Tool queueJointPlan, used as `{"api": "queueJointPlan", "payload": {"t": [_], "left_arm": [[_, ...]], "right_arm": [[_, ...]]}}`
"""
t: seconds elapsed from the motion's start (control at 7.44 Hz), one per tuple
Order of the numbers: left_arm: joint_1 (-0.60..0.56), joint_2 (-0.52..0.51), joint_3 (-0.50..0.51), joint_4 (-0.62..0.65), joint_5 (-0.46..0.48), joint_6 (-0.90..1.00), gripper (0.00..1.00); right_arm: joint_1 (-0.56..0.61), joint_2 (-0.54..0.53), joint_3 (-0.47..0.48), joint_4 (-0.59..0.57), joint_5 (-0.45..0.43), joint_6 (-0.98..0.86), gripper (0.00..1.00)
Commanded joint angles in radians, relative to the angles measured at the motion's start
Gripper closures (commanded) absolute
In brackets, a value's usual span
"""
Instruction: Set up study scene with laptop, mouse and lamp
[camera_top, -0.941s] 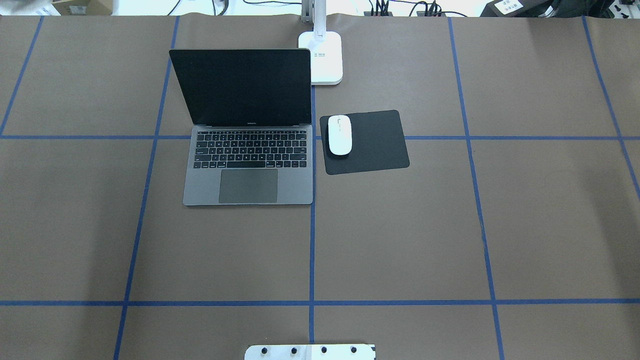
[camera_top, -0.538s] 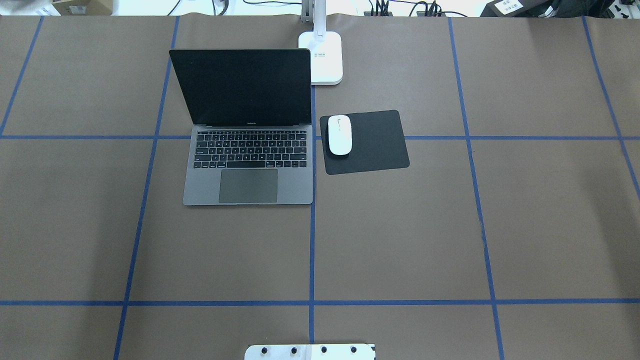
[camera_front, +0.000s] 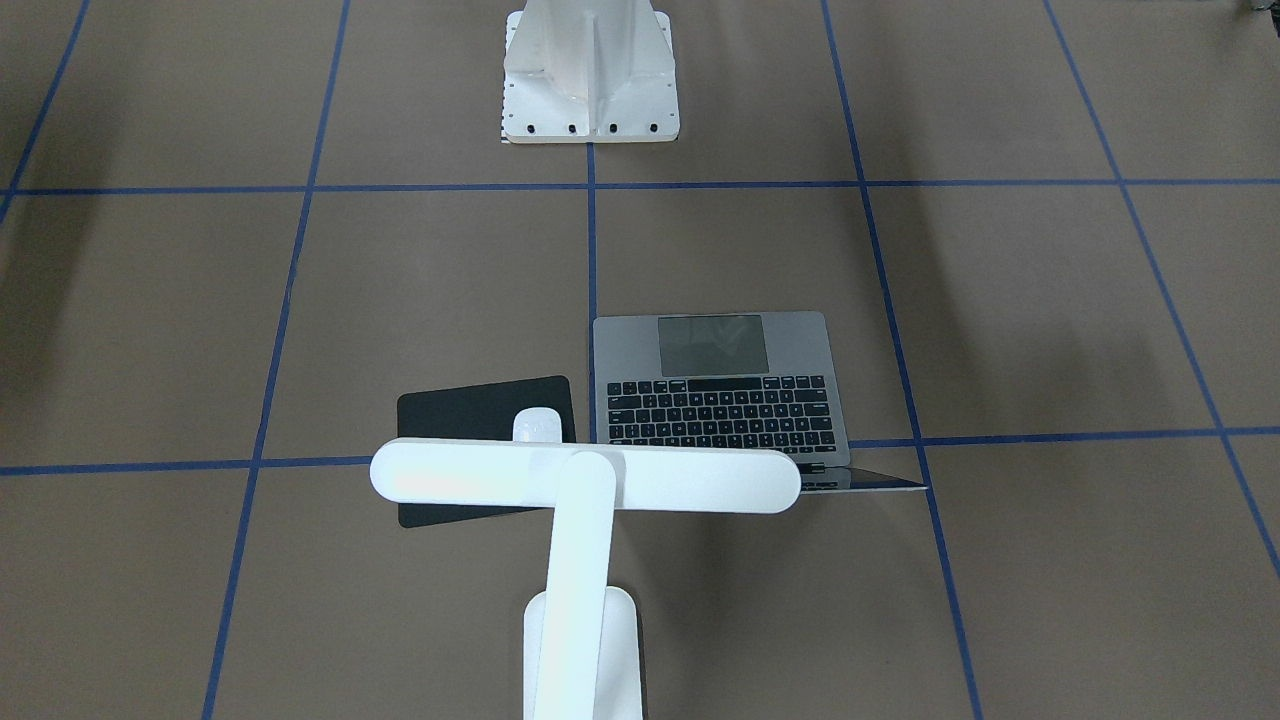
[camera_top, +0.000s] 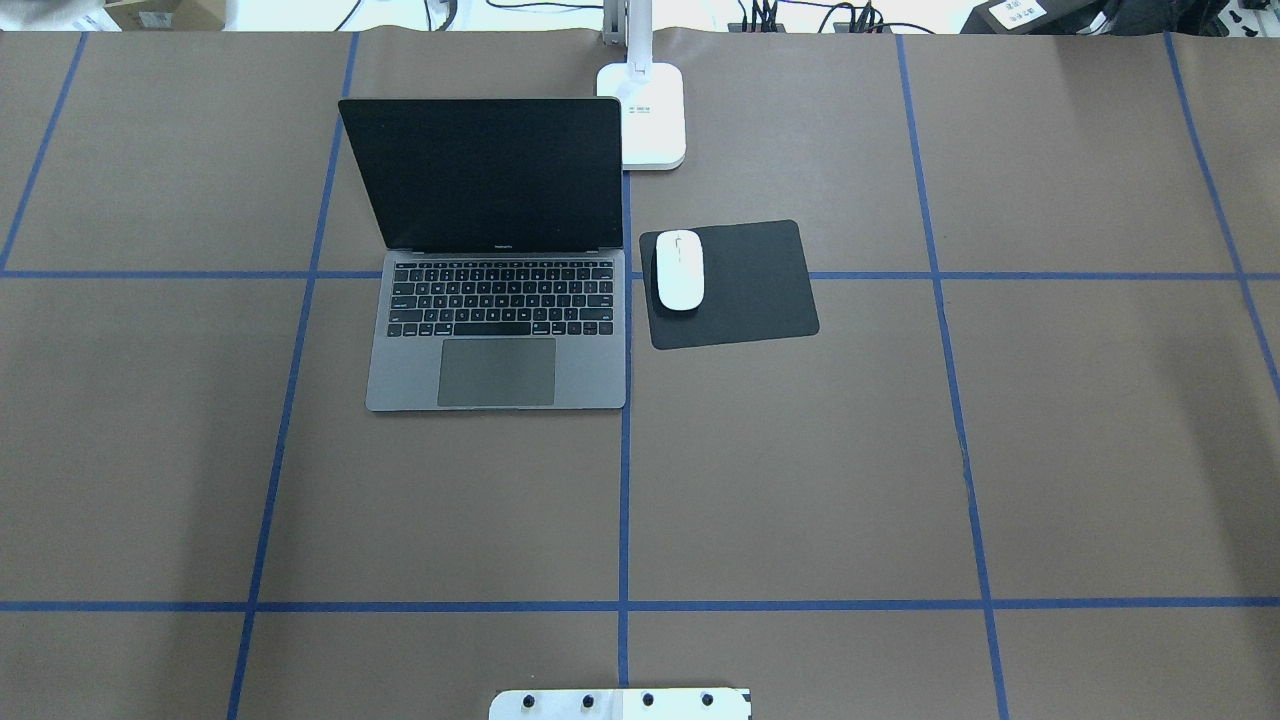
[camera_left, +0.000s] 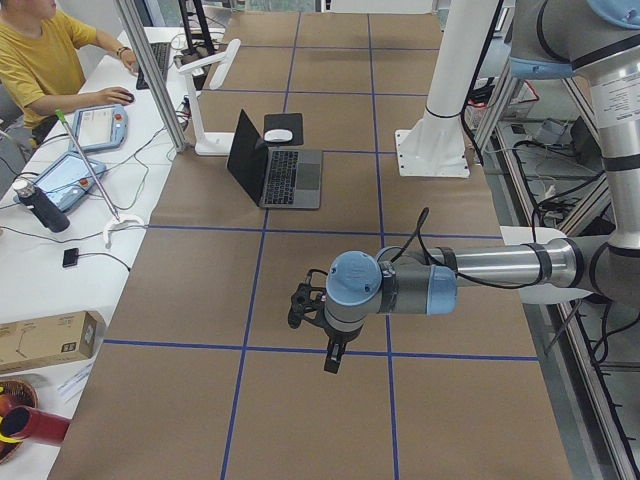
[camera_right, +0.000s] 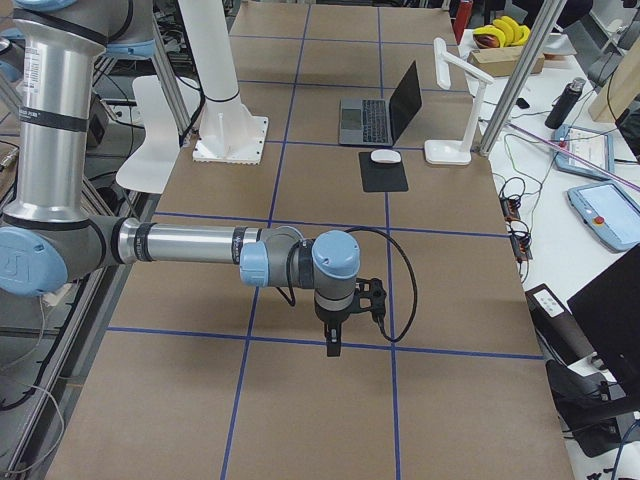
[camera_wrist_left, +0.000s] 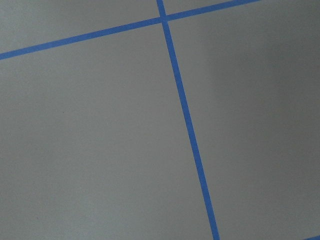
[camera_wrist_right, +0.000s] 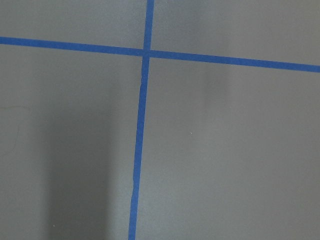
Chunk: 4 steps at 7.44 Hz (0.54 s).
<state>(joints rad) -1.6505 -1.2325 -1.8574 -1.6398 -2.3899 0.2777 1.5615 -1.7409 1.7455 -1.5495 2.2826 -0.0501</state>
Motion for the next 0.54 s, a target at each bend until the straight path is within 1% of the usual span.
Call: {"api": "queueJointPlan", "payload": {"t": [0.0, 0.4], "left_arm": [[0.000, 0.001, -0.005, 0.000, 0.000, 0.000, 0.00], [0.000, 0.001, -0.005, 0.000, 0.000, 0.000, 0.00]], "right_arm": [[0.000, 0.001, 0.000, 0.000, 0.000, 0.007, 0.00], [0.000, 0.006, 0.002, 0.000, 0.000, 0.009, 0.00]]}}
